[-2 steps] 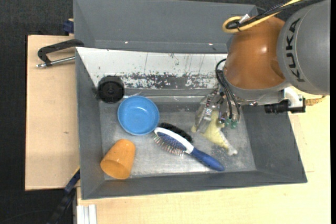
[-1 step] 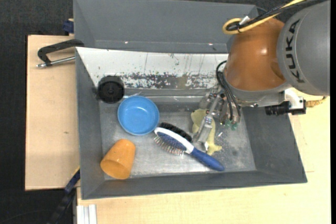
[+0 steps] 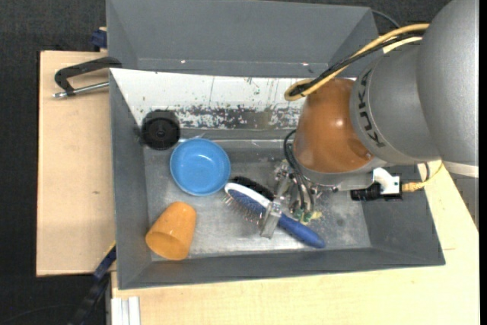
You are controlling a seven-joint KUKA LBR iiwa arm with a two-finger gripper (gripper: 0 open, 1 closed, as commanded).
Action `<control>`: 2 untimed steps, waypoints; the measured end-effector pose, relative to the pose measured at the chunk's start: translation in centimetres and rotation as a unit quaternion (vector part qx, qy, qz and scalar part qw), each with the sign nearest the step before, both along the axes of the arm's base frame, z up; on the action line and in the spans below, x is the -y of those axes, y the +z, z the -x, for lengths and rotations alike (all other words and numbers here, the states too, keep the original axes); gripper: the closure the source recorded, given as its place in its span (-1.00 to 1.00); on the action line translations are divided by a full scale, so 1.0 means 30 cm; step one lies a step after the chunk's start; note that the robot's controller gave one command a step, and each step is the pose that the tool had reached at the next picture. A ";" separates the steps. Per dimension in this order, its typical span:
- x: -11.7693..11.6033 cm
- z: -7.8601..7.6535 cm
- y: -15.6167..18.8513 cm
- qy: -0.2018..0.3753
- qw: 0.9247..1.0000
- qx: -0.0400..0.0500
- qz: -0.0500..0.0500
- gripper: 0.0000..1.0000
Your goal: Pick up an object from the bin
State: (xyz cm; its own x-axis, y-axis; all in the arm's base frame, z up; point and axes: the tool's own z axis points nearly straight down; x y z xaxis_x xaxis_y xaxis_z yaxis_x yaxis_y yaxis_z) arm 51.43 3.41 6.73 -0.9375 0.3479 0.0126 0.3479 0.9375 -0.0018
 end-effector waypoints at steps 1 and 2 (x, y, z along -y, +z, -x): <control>0.006 -0.010 0.014 -0.001 1.000 0.006 0.001 1.00; 0.043 -0.036 0.699 0.028 1.000 0.013 0.001 1.00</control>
Offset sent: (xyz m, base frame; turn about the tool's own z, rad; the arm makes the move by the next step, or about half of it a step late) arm 0.0000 0.0000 0.0000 0.0000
